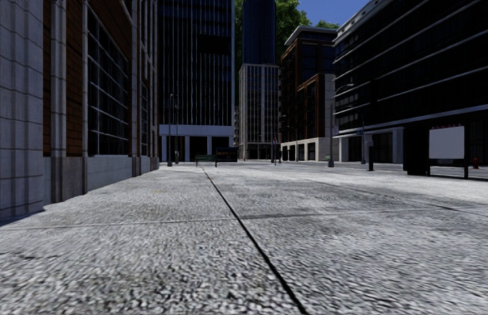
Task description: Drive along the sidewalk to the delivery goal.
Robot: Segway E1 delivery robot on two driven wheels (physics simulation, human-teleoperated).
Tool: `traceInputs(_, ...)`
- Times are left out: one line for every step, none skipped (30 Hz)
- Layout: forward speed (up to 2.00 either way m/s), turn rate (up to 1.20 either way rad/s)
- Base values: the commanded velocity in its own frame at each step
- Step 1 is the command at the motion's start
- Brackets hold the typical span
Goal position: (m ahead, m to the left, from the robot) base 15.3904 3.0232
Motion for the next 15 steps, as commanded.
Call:
traceInputs(1.96,0.0)
traceInputs(1.96,0.0)
traceInputs(1.96,0.0)
traceInputs(1.96,0.0)
traceInputs(1.96,0.1)
traceInputs(1.96,0.15)
traceInputs(1.96,0.32)
traceInputs(1.96,0.44)
traceInputs(1.96,0.38)
traceInputs(1.96,0.01)
traceInputs(1.96,0.0)
traceInputs(1.96,0.0)
traceInputs(1.96,0.0)
traceInputs(1.96,0.0)
traceInputs(1.96,0.0)
